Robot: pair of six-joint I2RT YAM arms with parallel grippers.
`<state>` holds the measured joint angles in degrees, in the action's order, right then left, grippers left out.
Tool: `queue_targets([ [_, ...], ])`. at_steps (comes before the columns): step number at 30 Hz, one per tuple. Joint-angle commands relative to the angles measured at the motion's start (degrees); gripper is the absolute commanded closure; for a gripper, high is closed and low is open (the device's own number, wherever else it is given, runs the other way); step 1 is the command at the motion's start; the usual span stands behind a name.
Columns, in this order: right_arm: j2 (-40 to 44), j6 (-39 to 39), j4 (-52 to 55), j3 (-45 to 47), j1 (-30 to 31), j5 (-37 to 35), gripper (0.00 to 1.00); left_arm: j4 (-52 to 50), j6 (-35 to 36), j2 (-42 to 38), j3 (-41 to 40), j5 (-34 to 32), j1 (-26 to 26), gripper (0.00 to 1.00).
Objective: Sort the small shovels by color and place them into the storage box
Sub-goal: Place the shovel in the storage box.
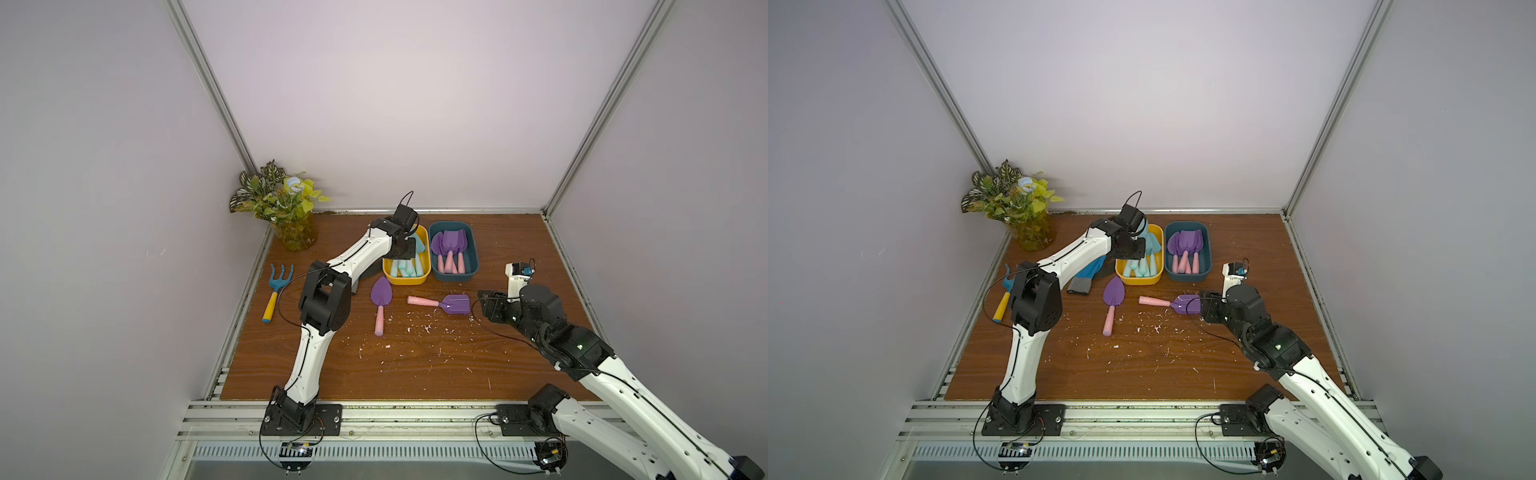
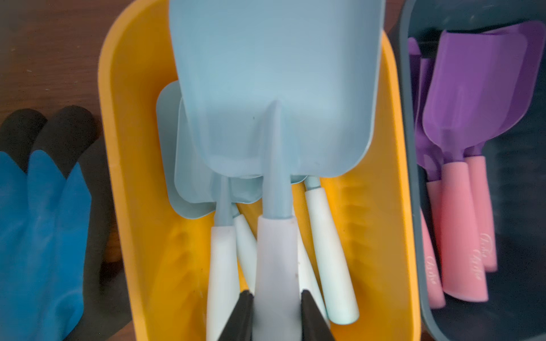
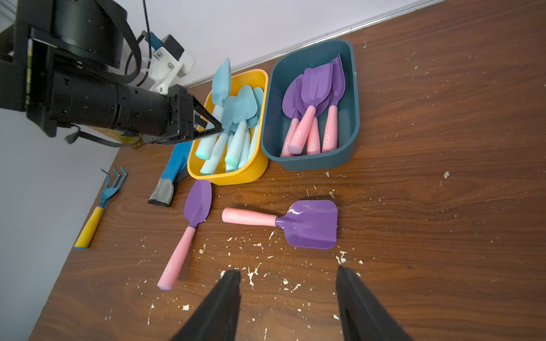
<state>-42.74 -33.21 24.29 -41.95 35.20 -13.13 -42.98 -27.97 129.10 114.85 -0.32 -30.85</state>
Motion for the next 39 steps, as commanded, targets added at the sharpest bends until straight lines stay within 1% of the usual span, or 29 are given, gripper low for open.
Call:
queue_targets([
  [1,0.73,1.21,-1.05,0.37,0.23,0.45,0.42,-2.72,1.21,0.93,2.55,-1.07,-0.77,0.93],
  [11,0.05,2.19,-1.61,0.47,0.28,0.10,0.42,-4.98,1.85,2.06,4.38,-2.69,-0.70,0.92],
  [39,1.28,1.48,-0.87,1.09,0.28,-0.28,0.41,-5.62,1.85,4.14,4.42,-1.28,-0.78,0.85],
])
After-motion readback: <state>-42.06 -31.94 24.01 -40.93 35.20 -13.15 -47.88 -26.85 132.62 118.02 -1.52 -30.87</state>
